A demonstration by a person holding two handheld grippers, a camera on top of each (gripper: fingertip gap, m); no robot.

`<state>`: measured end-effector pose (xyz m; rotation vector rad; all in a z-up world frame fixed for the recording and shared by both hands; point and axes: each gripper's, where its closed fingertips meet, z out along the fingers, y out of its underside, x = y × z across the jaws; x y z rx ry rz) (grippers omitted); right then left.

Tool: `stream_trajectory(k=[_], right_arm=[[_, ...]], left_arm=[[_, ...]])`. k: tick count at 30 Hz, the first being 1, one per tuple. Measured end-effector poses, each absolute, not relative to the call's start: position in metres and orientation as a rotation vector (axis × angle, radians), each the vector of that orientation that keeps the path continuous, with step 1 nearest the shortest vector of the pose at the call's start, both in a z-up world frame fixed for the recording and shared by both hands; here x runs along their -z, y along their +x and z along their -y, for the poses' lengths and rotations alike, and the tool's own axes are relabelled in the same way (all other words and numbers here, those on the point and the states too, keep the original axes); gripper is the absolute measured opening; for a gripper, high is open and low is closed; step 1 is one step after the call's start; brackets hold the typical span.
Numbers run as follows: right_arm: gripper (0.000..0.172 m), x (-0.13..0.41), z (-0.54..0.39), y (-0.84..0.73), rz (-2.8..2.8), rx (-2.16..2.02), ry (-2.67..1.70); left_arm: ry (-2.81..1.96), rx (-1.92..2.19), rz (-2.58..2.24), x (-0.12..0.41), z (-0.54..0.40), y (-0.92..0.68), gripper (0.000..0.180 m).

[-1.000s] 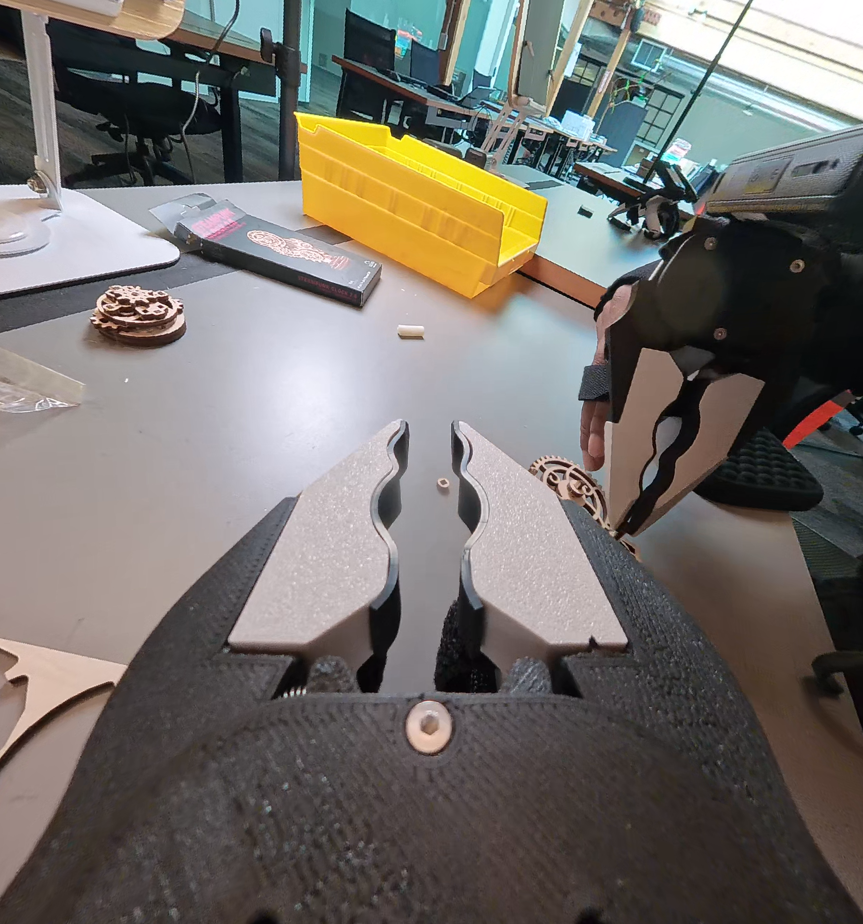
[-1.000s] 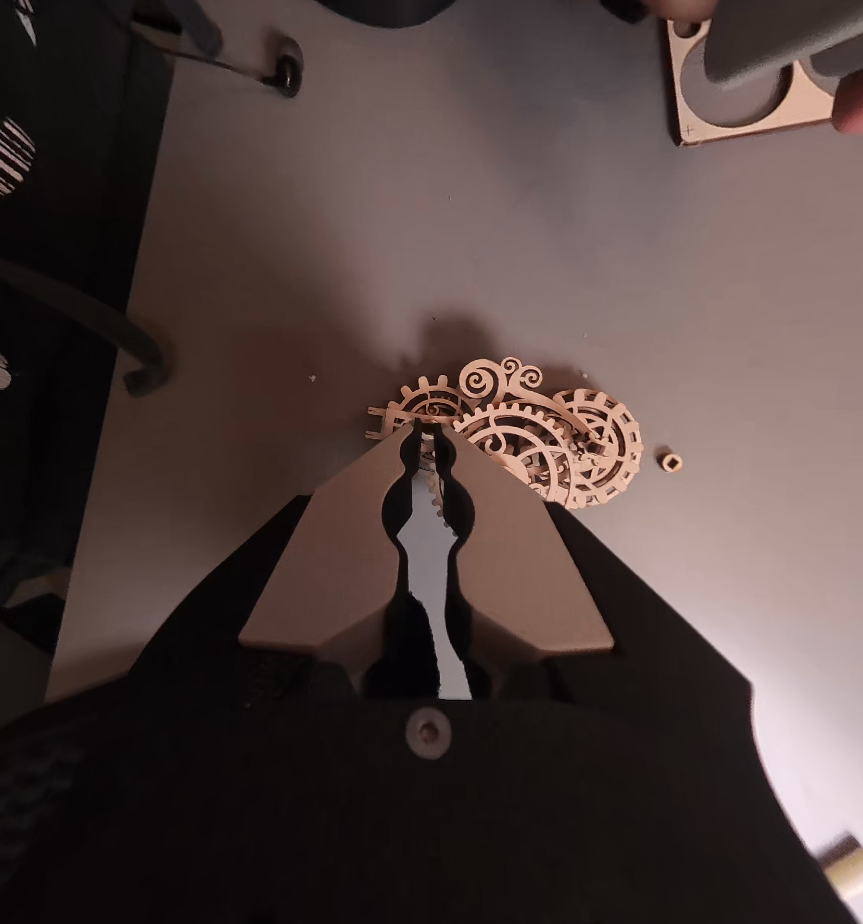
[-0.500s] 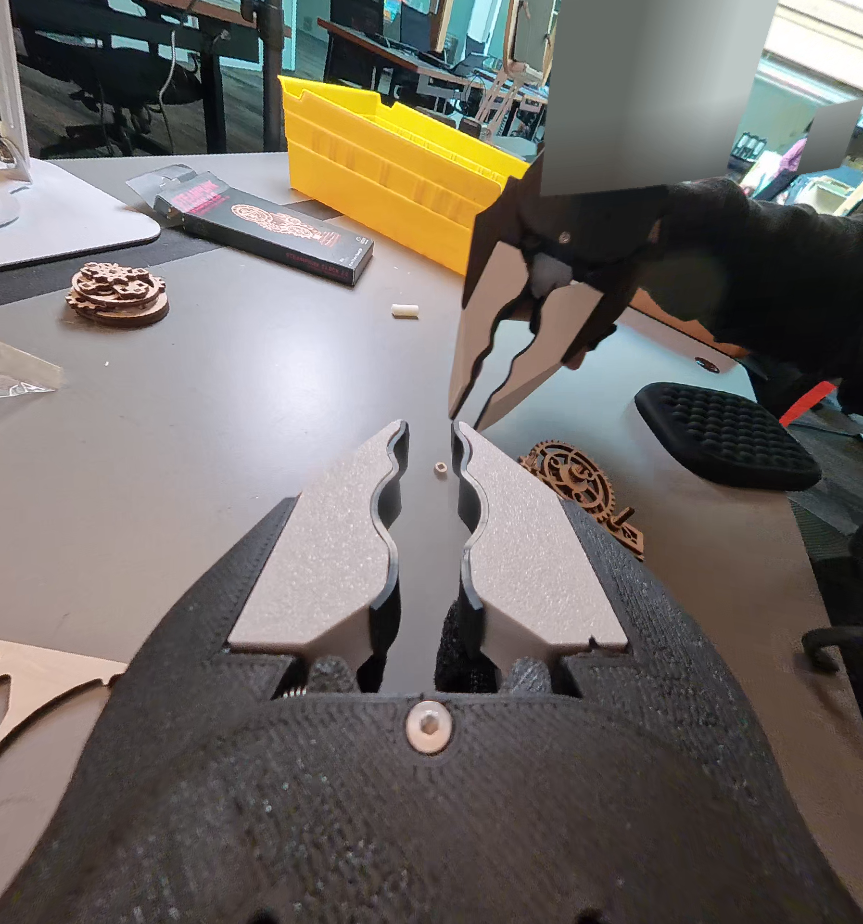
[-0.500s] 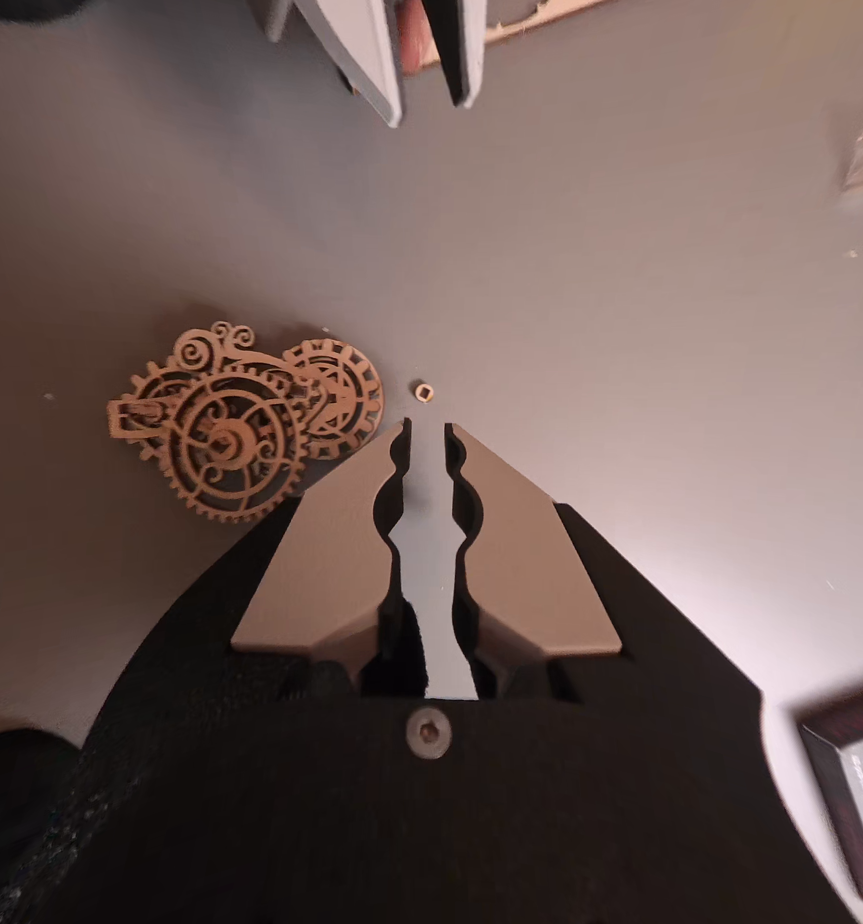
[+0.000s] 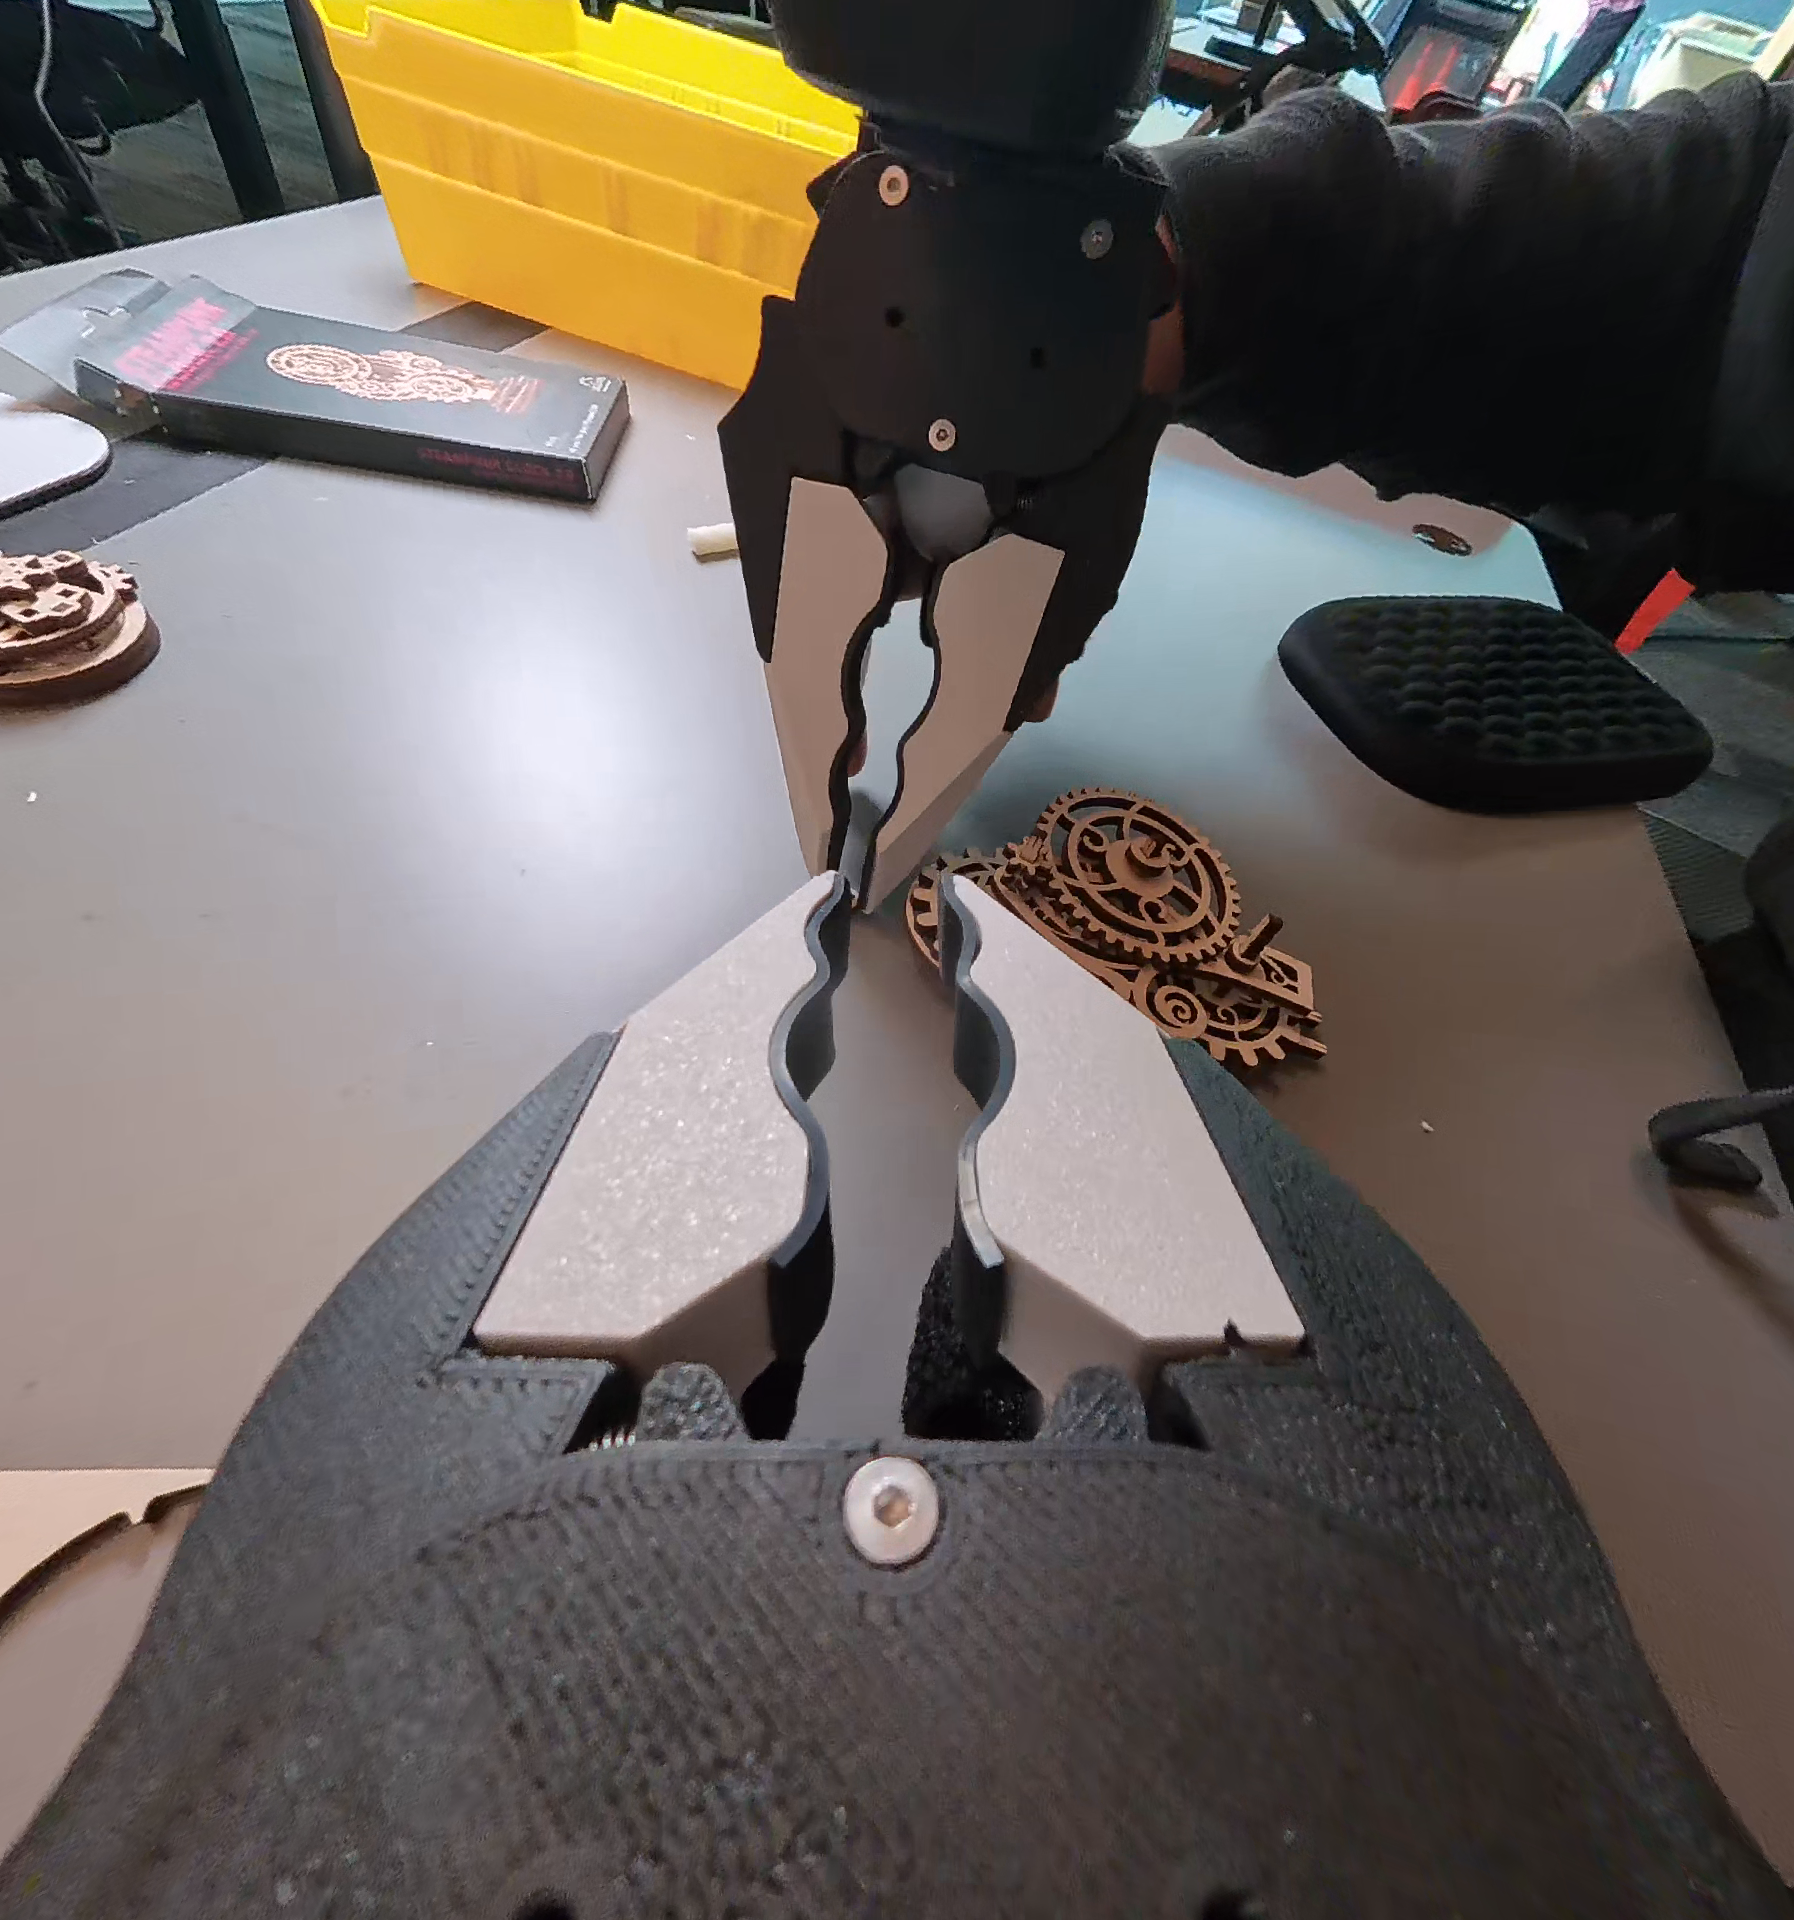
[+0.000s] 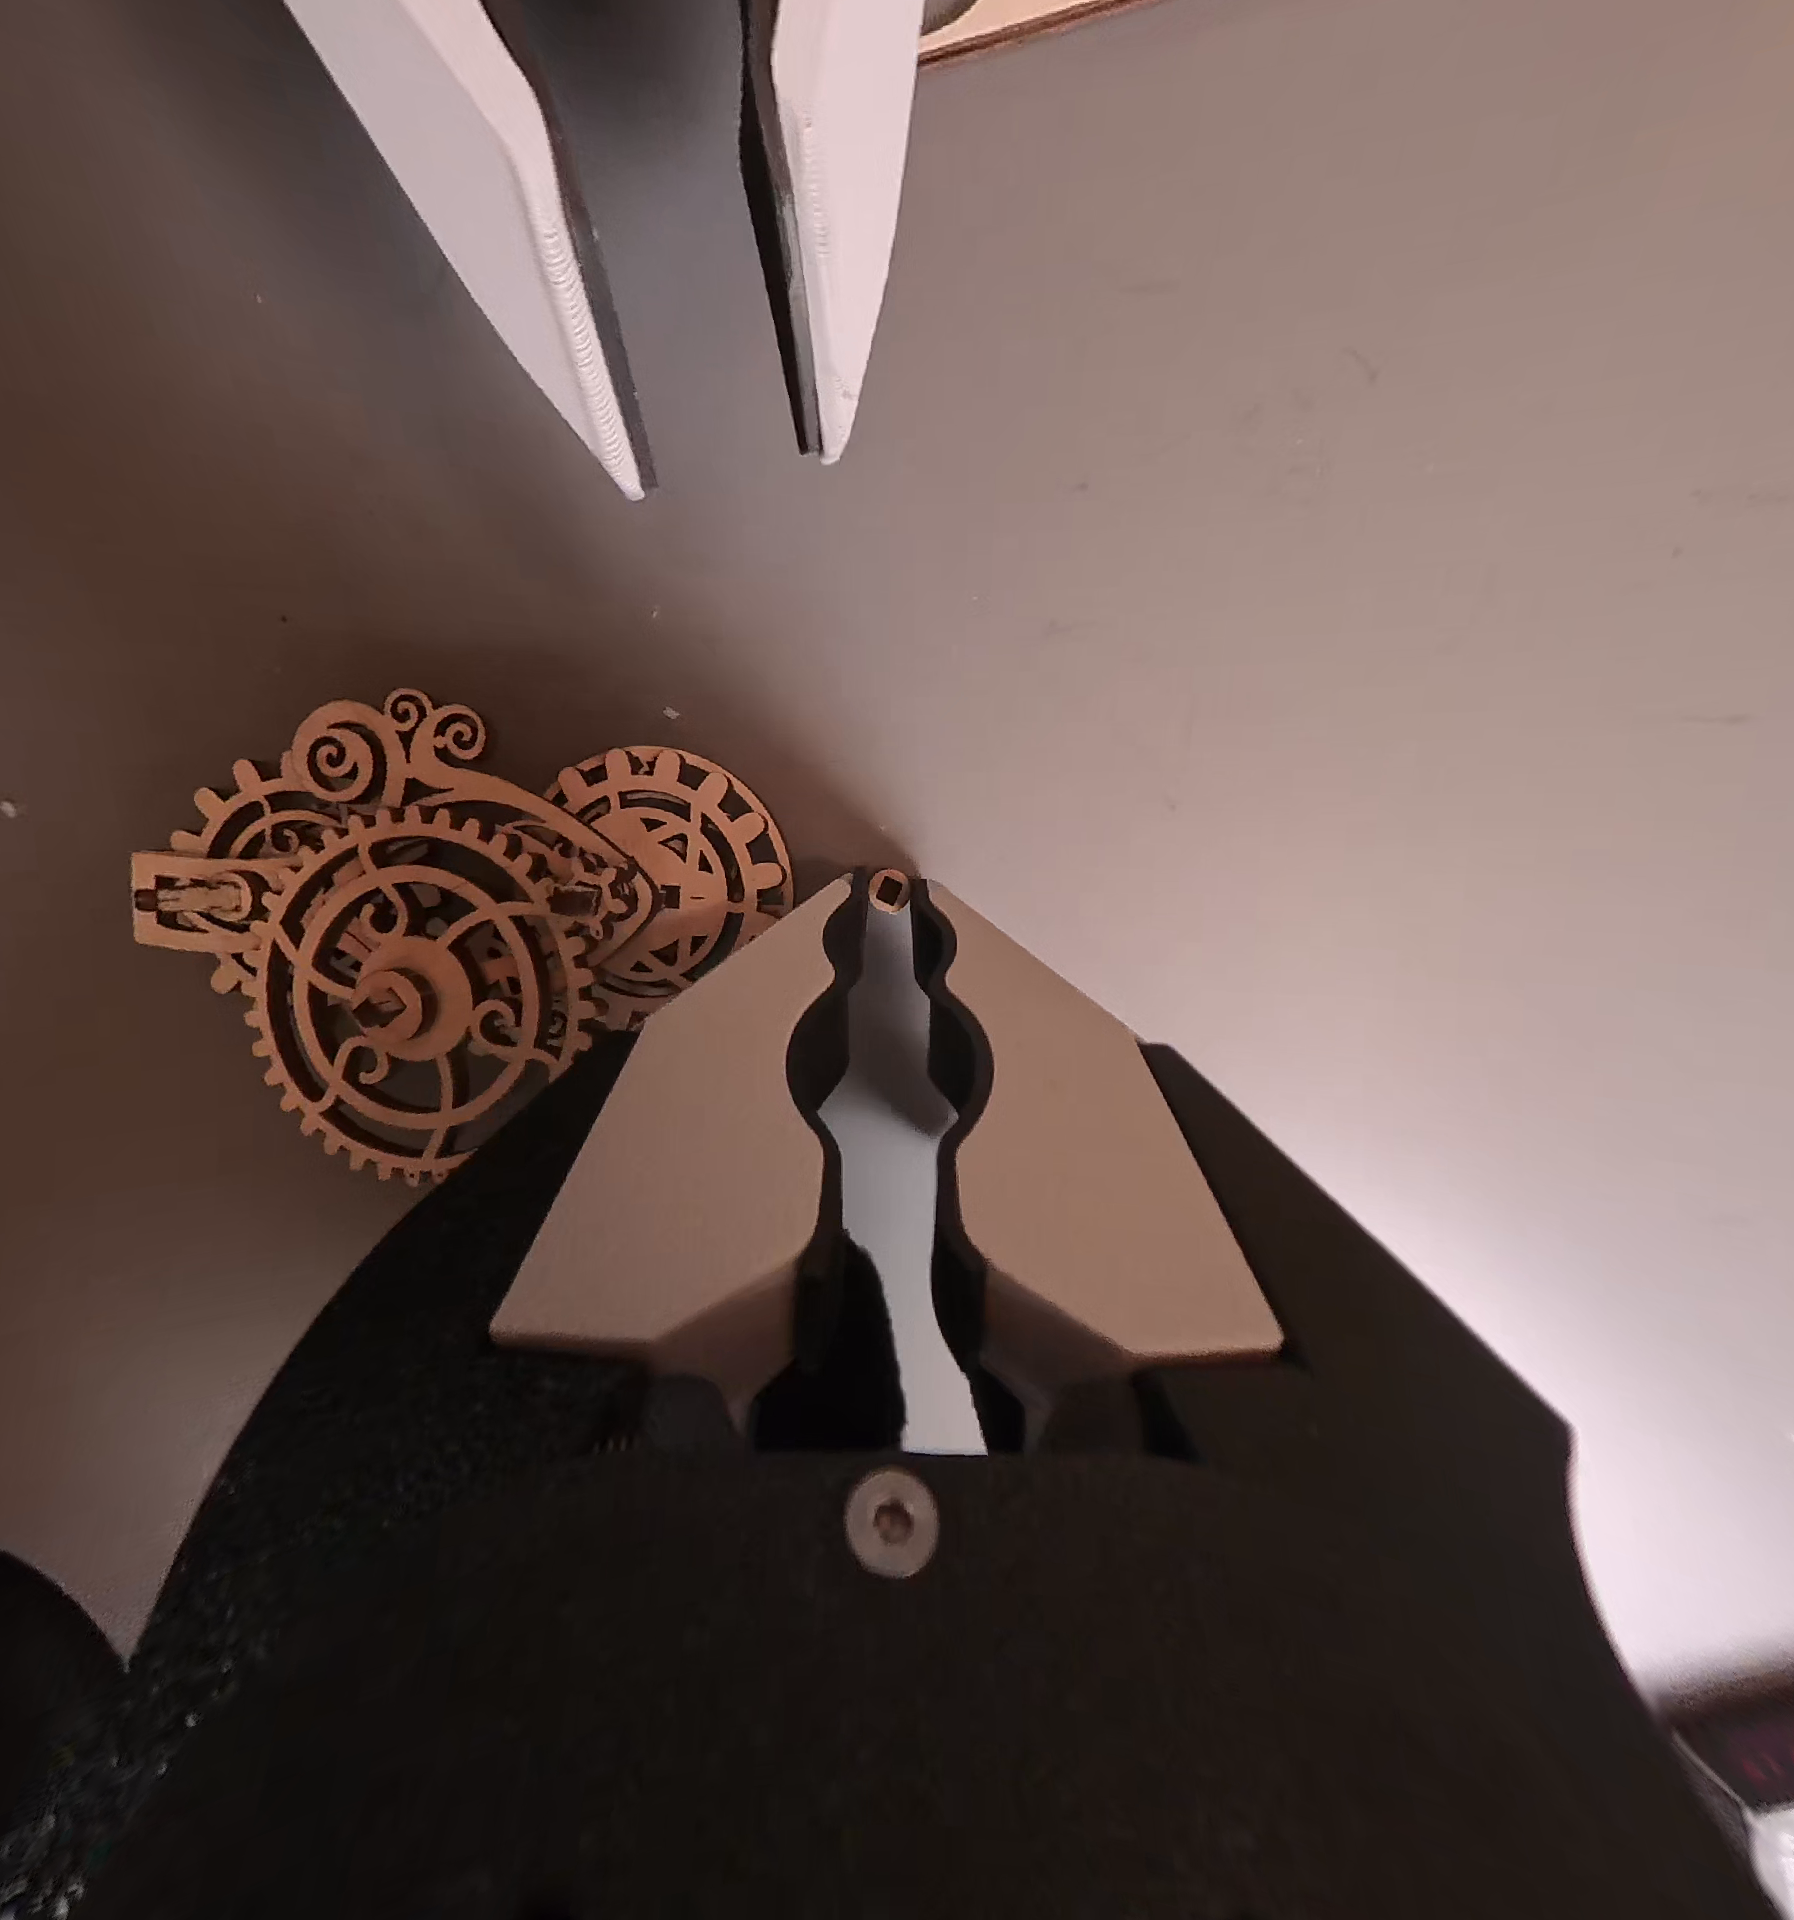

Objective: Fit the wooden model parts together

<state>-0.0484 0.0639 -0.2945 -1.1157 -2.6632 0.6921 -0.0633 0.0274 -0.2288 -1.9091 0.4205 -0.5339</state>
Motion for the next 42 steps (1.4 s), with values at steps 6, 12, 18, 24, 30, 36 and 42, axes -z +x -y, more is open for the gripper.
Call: stream_trajectory(k=[6,12,18,24,30,36,42], right_arm=[[0.007,0.295,-0.067,-0.046,2.749,-0.602,-0.955],[0.010,0.295,-0.070,-0.046,2.734,-0.562,-0.982],[0.013,0.295,-0.072,-0.047,2.668,-0.617,-1.085],[0.015,0.295,-0.078,-0.041,2.617,-0.649,-1.118],[0.014,0.294,-0.080,-0.033,2.574,-0.715,-1.144],[0.014,0.294,-0.073,-0.042,2.586,-0.732,-1.108],[0.011,0.295,-0.071,-0.047,2.615,-0.727,-1.078]], left_arm=[[-1.914,0.544,-0.422,0.230,-0.027,-0.062,0.015],[-1.917,0.550,-0.425,0.231,-0.026,-0.061,0.015],[-1.919,0.552,-0.432,0.232,-0.025,-0.060,0.015],[-1.913,0.560,-0.426,0.235,-0.026,-0.061,0.014],[-1.907,0.570,-0.425,0.240,-0.029,-0.060,0.014],[-1.894,0.592,-0.391,0.238,-0.030,-0.064,0.014],[-1.890,0.599,-0.421,0.237,-0.028,-0.061,0.014]])
